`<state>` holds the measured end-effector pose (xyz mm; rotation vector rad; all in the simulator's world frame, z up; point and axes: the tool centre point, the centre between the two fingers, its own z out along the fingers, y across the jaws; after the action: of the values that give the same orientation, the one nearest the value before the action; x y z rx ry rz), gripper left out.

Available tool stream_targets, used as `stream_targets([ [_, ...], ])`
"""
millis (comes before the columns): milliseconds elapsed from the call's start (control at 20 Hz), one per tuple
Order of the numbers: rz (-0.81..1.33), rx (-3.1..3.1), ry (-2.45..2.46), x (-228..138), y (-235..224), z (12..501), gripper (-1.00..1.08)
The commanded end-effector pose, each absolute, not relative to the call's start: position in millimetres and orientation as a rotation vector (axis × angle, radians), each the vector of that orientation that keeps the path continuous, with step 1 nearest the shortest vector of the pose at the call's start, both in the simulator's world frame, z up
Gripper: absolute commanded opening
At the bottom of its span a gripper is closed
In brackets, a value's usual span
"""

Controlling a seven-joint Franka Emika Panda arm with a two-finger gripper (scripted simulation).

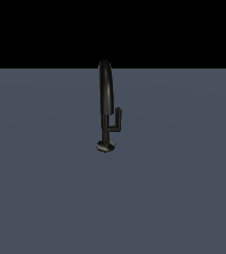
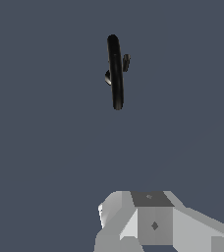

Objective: Turn on the faucet by rotating a designated handle.

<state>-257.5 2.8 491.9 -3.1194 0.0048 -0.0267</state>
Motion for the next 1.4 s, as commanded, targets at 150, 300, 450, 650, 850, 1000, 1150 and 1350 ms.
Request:
stream_targets([
  [150, -0.022, -3.117, 0.009, -256.3, 2.9, 491.7, -1.0],
  [300, -0.008, -3.109, 0.022, -252.7, 3.3, 491.1, -1.0],
  [450, 0.015, -3.097, 0.043, -246.7, 4.0, 490.0, -1.0],
  [650, 0.061, -3.071, 0.085, -234.9, 5.1, 487.6, -1.0],
  [850, 0.124, -3.032, 0.141, -218.6, 6.2, 483.7, -1.0],
  [1000, 0.181, -2.994, 0.193, -203.3, 6.8, 479.5, -1.0],
  [1150, 0.243, -2.95, 0.249, -186.7, 7.0, 474.2, -1.0],
  [1350, 0.324, -2.886, 0.322, -164.4, 6.6, 465.9, -1.0],
])
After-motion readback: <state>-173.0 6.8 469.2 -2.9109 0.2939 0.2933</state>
